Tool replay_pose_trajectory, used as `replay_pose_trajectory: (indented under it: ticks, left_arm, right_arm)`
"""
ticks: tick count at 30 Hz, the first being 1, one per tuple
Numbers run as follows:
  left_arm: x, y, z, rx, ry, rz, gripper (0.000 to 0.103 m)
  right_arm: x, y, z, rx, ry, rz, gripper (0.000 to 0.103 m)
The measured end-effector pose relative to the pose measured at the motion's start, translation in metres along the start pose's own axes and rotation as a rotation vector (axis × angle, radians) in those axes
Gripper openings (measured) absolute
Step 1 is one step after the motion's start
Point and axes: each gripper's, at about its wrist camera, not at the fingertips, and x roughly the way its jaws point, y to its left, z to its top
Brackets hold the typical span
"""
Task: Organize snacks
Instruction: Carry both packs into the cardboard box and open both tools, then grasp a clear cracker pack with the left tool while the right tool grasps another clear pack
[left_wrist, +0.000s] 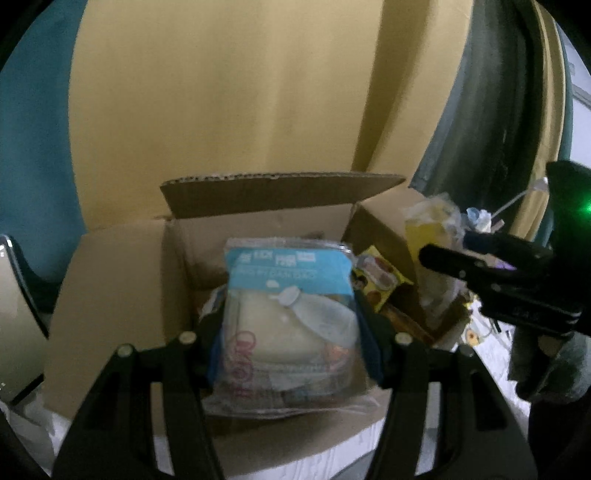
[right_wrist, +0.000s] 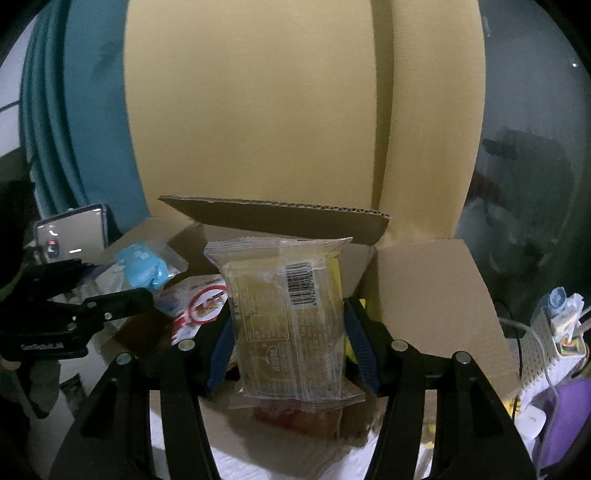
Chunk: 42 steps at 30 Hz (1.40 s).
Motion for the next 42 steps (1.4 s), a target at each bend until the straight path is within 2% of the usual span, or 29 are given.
replay_pose_trajectory:
  ticks: [3,5,6,7,9,11,23,32,42]
  left_arm:
    - [0.014,0.004,0.002,-0.012,0.024,-0.006,0.063]
    - [0.019,0.008,0.002,-0.025,0.024,0.000,0.079]
    - [0.018,0.010,0.001,-0.036,0.018,-0.003,0.082]
    - [0.017,0.011,0.001,-0.042,0.015,-0.006,0.086]
    - [0.011,0.011,0.001,-0.045,0.006,-0.006,0.090]
    - [0.003,0.010,0.001,-0.045,-0.004,-0.004,0.090]
    - [-0.065,-0.012,-0.014,-0.015,-0.048,-0.006,0.090]
    - [-0.115,-0.025,-0.047,-0.004,-0.053,-0.016,0.091]
    - [-0.141,-0.039,-0.100,-0.003,0.017,-0.052,0.095]
  right_arm:
    - [0.016,-0.006,0.002,0.018,0.011,-0.010,0.060]
    - [0.026,-0.011,0.001,0.030,0.031,-0.021,0.062]
    - [0.029,-0.011,0.000,0.030,0.034,-0.025,0.069]
    - [0.030,-0.011,0.000,0.028,0.028,-0.030,0.082]
    - [0.026,-0.007,-0.001,0.009,-0.002,-0.045,0.092]
    - [0.019,-0.001,-0.002,-0.014,-0.029,-0.056,0.092]
    - [-0.037,0.016,-0.009,-0.015,-0.035,-0.047,0.092]
    - [-0.087,0.034,-0.034,-0.010,-0.030,-0.045,0.092]
    - [-0.131,0.048,-0.072,0.010,-0.012,-0.057,0.092]
